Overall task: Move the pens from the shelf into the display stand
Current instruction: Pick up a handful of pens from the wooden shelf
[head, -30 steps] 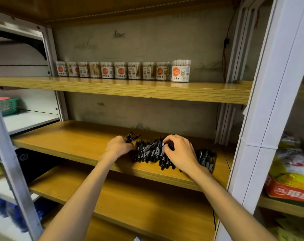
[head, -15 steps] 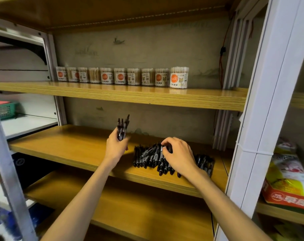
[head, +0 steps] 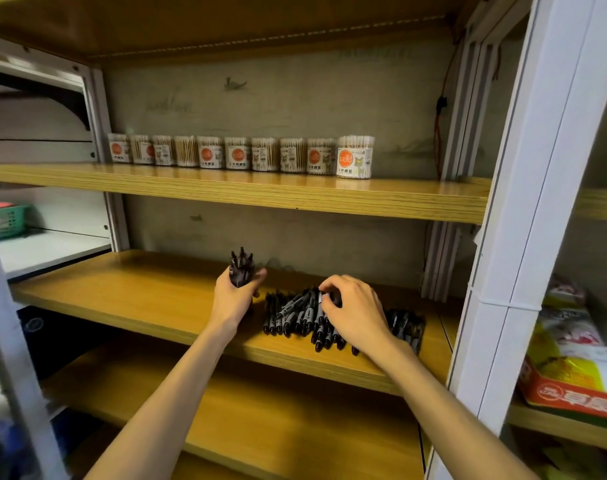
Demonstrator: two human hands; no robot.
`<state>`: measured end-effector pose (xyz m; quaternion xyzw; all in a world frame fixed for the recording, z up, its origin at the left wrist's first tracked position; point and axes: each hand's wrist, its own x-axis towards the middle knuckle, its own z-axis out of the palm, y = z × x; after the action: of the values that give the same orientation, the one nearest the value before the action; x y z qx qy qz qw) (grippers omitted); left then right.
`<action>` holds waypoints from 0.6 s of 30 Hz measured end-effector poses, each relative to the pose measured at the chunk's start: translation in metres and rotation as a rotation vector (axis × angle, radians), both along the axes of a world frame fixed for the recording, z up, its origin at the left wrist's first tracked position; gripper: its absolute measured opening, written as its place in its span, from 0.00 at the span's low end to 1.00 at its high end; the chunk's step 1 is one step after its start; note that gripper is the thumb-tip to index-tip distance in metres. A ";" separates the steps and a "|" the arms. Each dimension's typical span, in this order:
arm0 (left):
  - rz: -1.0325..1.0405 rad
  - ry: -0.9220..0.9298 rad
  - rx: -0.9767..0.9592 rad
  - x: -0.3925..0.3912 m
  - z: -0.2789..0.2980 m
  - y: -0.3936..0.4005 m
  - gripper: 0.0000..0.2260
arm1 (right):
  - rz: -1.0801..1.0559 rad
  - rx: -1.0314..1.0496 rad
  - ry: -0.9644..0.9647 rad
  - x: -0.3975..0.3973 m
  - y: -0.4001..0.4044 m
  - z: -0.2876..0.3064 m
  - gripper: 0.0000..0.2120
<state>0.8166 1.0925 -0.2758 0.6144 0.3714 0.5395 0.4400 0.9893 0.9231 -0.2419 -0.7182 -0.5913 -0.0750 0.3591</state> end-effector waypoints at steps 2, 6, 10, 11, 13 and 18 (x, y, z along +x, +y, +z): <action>-0.036 0.041 -0.055 0.000 0.001 0.002 0.13 | 0.002 -0.001 -0.002 -0.003 0.000 0.000 0.08; 0.053 0.043 -0.055 -0.003 0.002 0.004 0.15 | 0.003 -0.010 0.004 -0.008 0.000 0.002 0.08; -0.042 0.141 -0.125 -0.007 0.003 0.003 0.11 | 0.012 -0.008 -0.010 -0.013 -0.002 0.005 0.09; -0.079 0.159 -0.137 -0.008 0.005 0.001 0.11 | 0.019 -0.006 -0.010 -0.015 -0.002 0.005 0.09; -0.086 0.114 -0.147 -0.008 0.007 -0.001 0.11 | 0.027 -0.003 -0.012 -0.018 -0.005 0.007 0.08; -0.017 0.134 -0.187 -0.010 0.009 -0.004 0.10 | 0.034 -0.016 -0.015 -0.024 -0.014 0.009 0.08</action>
<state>0.8062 1.0885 -0.2666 0.6084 0.4434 0.4566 0.4741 0.9649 0.9094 -0.2330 -0.7104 -0.6066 -0.0698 0.3500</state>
